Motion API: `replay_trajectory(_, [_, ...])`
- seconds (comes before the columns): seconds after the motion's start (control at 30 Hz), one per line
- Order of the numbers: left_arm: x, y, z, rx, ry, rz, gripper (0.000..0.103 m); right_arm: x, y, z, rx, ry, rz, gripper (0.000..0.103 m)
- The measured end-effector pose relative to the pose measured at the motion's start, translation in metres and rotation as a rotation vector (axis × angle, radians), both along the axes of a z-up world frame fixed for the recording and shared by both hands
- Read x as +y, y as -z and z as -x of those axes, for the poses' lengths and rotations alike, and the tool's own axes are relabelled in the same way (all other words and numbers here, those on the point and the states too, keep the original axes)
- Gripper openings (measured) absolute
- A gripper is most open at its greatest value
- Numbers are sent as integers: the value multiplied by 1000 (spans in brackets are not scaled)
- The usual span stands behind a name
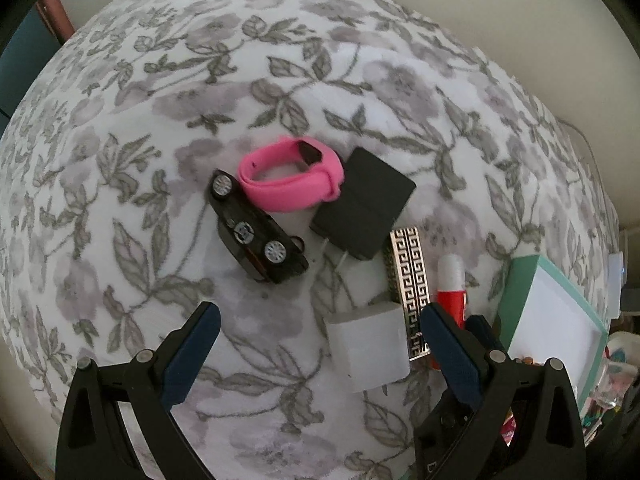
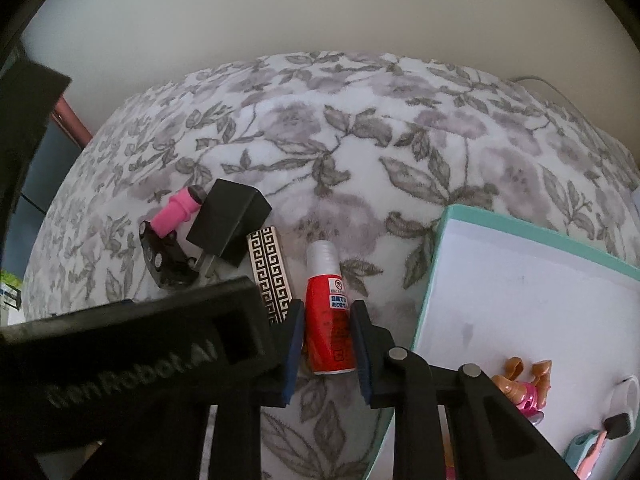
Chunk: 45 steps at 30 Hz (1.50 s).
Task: Organize rigid objects
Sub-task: 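Move the left tool to the white charger while the right tool approaches the red glue bottle, then grasp the white charger with the left tool while the right tool grasps the red glue bottle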
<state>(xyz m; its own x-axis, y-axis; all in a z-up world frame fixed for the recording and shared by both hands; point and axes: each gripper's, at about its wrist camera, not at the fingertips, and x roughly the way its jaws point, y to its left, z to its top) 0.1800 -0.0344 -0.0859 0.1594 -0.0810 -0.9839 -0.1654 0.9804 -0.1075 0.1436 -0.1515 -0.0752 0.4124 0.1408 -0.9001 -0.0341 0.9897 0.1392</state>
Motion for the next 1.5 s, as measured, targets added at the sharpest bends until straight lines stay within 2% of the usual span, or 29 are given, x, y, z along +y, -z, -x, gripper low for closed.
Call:
replay_trajectory(0.17, [-11, 7, 2, 18, 17, 7, 97, -5, 1, 2, 8, 8, -22, 25])
replay_trajectory(0.23, [-13, 8, 2, 21, 10, 17, 92, -4, 0, 1, 6, 6, -22, 25])
replay_trajectory(0.3, [-13, 9, 3, 20, 9, 17, 83, -3, 0, 1, 8, 4, -21, 25])
replay_trajectory(0.47, [-9, 12, 12, 22, 7, 54, 73, -2, 0, 2, 6, -4, -8, 25])
replay_trajectory(0.77, [-1, 14, 13, 24, -8, 41, 68, -7, 0, 2, 11, 7, -37, 25])
replay_trajectory(1.1, [16, 12, 17, 28, -19, 24, 68, -6, 1, 3, 3, 9, -32, 25])
replay_trajectory(1.33, [21, 24, 22, 61, -56, 76, 68, -2, 3, 3, -10, -13, -8, 26])
replay_trajectory(1.5, [24, 26, 22, 63, -53, 67, 68, -3, 7, 3, -9, -9, 2, 26])
